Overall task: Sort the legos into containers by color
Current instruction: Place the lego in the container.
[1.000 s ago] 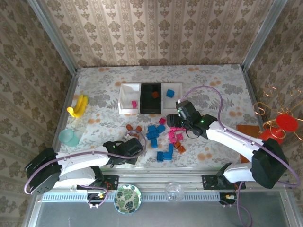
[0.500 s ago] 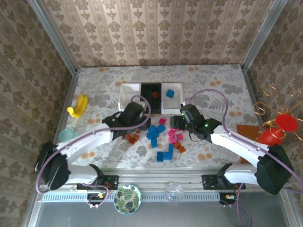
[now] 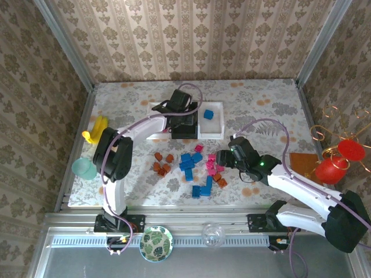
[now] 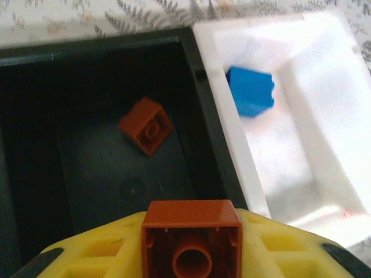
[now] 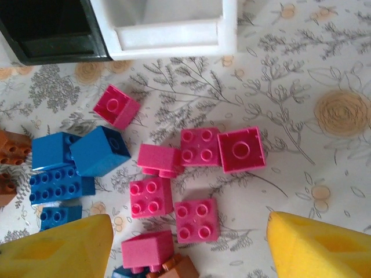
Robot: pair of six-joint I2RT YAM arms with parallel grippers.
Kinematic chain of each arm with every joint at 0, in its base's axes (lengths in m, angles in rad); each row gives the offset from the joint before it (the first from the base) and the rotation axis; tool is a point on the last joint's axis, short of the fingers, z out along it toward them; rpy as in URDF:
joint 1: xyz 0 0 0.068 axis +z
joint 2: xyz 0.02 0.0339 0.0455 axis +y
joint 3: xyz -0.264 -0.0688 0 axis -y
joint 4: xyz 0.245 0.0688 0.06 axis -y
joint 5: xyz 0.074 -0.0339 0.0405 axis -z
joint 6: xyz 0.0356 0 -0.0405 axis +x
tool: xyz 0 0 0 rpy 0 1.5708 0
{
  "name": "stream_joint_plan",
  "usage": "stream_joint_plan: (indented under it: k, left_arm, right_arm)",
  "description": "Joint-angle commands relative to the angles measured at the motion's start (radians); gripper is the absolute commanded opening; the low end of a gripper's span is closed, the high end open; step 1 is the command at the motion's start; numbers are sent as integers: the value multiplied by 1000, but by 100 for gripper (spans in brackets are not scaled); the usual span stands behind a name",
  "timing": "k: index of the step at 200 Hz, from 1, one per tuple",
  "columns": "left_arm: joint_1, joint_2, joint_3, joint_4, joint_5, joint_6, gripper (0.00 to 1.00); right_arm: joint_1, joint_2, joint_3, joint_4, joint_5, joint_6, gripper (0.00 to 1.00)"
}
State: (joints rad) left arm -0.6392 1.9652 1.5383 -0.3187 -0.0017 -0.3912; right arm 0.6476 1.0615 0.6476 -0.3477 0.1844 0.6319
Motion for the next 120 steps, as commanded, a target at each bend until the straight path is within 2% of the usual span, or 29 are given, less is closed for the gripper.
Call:
stream_joint_plan:
  k: [1,35,64,78,120]
  left_arm:
    - [9,33,84,-52,19,9,50]
    - [2,-27,82,-13,63,-23,72]
    - [-19,-171,-24,54,84,-41,87]
    - [-34,-254,-105,93,93,-52,99]
    - [-104,-496,-416,176,57,-71,100]
  right_arm:
    - [-5,-30,-29,-42,14,39,72]
    - [-5,-28,-42,-36,15,54,73]
    - [-5,15,-39,-10,18,61,73]
    - [-6,55,-28,-5,13,58,72]
    - [-6,158,-25,13,-17,59,72]
